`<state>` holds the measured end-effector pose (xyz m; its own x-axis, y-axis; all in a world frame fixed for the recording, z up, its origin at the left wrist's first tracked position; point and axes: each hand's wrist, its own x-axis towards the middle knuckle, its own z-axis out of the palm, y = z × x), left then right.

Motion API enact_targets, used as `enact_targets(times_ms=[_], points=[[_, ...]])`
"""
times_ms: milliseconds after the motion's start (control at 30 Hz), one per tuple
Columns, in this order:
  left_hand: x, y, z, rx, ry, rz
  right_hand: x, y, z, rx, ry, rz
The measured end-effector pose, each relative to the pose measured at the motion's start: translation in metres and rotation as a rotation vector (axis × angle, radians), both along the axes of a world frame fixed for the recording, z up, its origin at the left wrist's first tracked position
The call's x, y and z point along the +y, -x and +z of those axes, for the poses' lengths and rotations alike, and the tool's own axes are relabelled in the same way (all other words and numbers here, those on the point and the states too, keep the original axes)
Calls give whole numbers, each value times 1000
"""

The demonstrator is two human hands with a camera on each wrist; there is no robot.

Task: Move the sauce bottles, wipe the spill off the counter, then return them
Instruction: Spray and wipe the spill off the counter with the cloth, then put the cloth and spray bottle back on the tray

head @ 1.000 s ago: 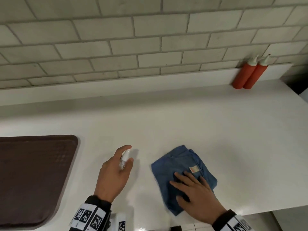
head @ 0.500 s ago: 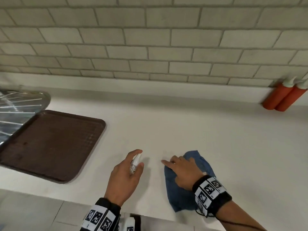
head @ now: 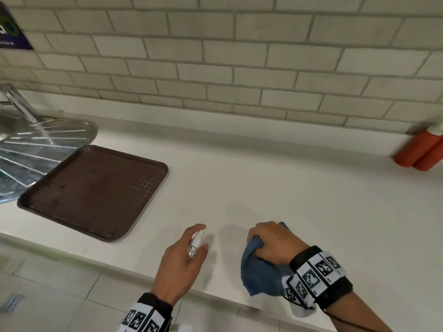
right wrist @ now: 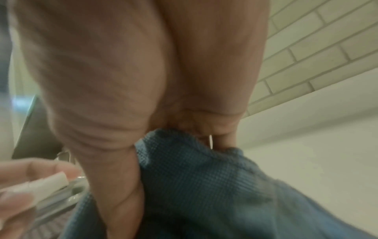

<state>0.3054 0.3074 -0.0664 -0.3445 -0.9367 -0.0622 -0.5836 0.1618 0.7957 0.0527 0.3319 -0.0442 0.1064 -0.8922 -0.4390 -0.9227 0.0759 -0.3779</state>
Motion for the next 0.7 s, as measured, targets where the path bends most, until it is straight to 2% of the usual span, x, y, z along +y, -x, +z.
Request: enact_targets(times_ms=[67, 133, 367, 500, 700], points=[[-3, -7, 0, 8, -2, -11, -1, -6, 6, -124, -6, -38], [-7, -17, 0, 15, -3, -11, -6, -16, 11, -162, -10, -35], [-22, -81, 0, 73, -6, 62, -35, -70, 16, -26, 91, 113], [-32, -126, 1, 94, -20, 107, -56, -112, 28, -24, 197, 184], [-49, -189, 5, 119, 0, 146, -90, -181, 40, -222, 331, 144]])
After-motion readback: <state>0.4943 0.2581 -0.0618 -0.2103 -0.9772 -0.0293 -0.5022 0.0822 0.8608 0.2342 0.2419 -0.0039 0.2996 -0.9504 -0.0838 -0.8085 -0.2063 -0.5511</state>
